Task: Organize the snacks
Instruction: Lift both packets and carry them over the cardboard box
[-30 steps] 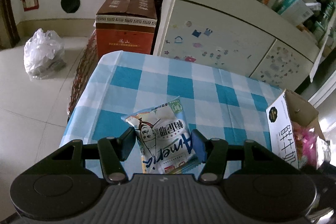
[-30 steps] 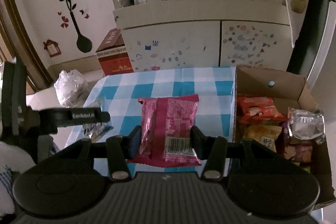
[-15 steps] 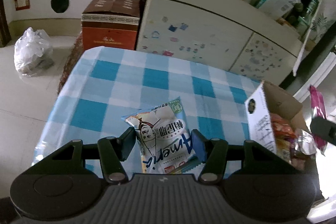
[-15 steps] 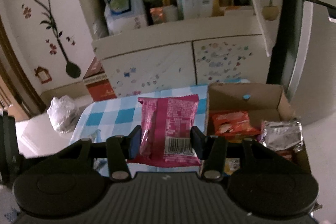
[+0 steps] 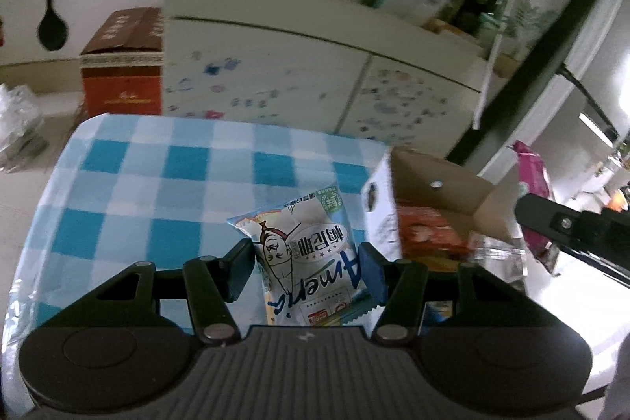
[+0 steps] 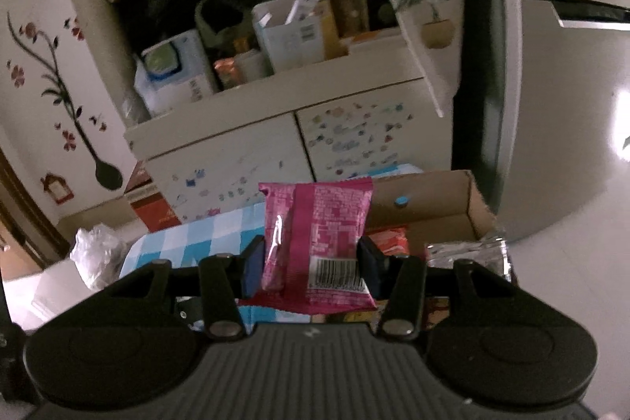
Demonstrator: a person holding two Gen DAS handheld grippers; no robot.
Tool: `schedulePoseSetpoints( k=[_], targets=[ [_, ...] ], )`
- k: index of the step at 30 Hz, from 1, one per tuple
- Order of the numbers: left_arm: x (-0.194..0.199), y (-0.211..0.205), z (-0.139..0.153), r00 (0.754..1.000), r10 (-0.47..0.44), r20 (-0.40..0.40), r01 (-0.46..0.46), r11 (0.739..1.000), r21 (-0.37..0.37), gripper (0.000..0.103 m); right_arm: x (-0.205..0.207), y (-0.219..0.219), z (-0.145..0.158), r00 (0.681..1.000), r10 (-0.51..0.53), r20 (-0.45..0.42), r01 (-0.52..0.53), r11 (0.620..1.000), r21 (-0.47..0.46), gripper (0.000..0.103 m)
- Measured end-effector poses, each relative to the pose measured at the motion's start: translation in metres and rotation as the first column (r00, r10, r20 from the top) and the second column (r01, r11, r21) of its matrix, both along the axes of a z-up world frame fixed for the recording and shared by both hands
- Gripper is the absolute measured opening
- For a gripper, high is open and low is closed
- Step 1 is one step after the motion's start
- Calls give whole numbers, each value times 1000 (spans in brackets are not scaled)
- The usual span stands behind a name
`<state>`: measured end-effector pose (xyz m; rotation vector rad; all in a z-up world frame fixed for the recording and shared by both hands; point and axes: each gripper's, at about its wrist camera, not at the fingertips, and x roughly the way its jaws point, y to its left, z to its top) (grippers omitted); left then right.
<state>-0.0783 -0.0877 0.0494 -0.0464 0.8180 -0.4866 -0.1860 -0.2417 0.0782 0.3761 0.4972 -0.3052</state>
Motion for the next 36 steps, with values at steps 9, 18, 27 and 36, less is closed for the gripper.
schedulePoseSetpoints(
  k=[9, 18, 27, 36],
  targets=[
    [-16, -43, 12, 996, -92, 15, 92, 996, -11, 63, -23, -36, 9, 995, -84, 49, 81, 995, 57, 51],
    [-21, -83, 11, 988, -153, 9, 154, 988, -25, 63, -32, -60, 5, 986, -164, 37, 157, 978, 136, 51],
    [-24, -113, -3, 979, -202, -10, 201, 979, -13, 63, -32, -67, 0, 981, -195, 21, 189, 966, 174, 51],
    [-33, -126, -5, 974, -224, 46, 220, 973, 70, 94, -31, -81, -7, 965, -262, -2, 254, 934, 250, 73]
  ],
)
